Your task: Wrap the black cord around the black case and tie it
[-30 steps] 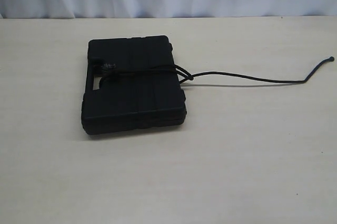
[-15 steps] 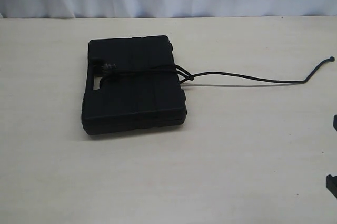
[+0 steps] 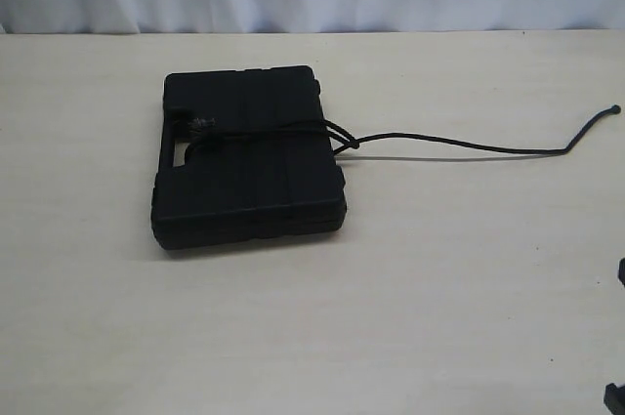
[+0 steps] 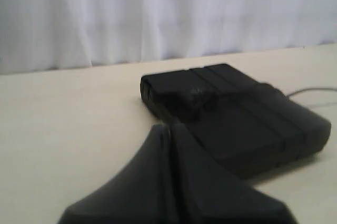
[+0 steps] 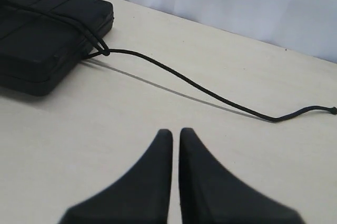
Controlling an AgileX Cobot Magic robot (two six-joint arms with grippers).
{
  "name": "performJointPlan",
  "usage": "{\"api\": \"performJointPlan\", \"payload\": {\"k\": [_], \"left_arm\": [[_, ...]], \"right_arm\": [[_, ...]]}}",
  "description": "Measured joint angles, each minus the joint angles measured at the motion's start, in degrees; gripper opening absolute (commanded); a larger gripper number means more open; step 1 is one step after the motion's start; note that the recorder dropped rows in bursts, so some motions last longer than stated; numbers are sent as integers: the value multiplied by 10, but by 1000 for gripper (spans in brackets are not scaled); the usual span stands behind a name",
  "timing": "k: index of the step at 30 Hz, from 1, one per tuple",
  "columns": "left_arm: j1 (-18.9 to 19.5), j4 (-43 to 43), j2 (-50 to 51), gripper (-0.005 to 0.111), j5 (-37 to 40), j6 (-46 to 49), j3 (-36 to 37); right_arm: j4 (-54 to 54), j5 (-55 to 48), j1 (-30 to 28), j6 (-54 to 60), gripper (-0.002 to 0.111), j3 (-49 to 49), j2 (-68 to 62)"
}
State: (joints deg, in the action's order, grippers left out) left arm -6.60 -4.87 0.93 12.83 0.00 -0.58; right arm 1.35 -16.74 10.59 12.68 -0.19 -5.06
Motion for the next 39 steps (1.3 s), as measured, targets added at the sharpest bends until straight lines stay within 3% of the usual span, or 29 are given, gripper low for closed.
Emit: {"api": "performJointPlan", "payload": {"k": [1, 4, 39], "left_arm": [[0, 0, -5, 0, 38, 0, 4], [0, 2, -6, 0, 49, 0, 5], [0, 13, -7, 0, 50, 0, 5]], "right_arm": [[3, -15, 0, 1, 4, 1, 34], [5, -16, 0, 1, 4, 1, 45], [5, -17, -10, 1, 4, 1, 47]]}}
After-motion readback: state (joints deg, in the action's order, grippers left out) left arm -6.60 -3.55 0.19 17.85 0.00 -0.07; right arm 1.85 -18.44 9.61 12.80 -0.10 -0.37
